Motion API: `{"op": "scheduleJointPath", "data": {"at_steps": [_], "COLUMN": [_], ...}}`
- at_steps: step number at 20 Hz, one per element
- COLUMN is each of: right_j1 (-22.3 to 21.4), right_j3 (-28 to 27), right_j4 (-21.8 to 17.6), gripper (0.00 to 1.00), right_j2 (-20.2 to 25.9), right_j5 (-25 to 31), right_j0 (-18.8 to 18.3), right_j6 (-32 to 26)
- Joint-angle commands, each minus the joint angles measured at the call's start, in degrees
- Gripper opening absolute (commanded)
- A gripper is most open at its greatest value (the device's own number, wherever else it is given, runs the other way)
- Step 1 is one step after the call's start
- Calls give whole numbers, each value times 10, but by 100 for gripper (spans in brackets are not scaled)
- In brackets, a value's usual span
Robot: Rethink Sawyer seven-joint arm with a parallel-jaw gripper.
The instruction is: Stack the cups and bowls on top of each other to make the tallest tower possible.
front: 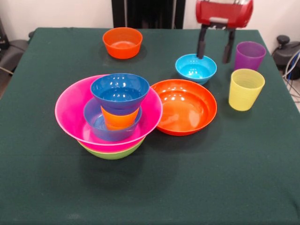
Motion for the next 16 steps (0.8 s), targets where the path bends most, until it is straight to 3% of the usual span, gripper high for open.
{"op": "scheduleJointPath", "data": {"at_steps": [1,4,14,16], "right_j1": [77,73,50,48], "right_j3": [-31,-24,19,21], "right_j4": [-37,-42,-68,-67], "gripper": [100,100,100,100], "right_j2": [0,14,144,144], "right_j5": [-44,-35,-60,-60], "right_j0": [-3,-11,-96,-95], "right_j6": [58,58,120,121]}}
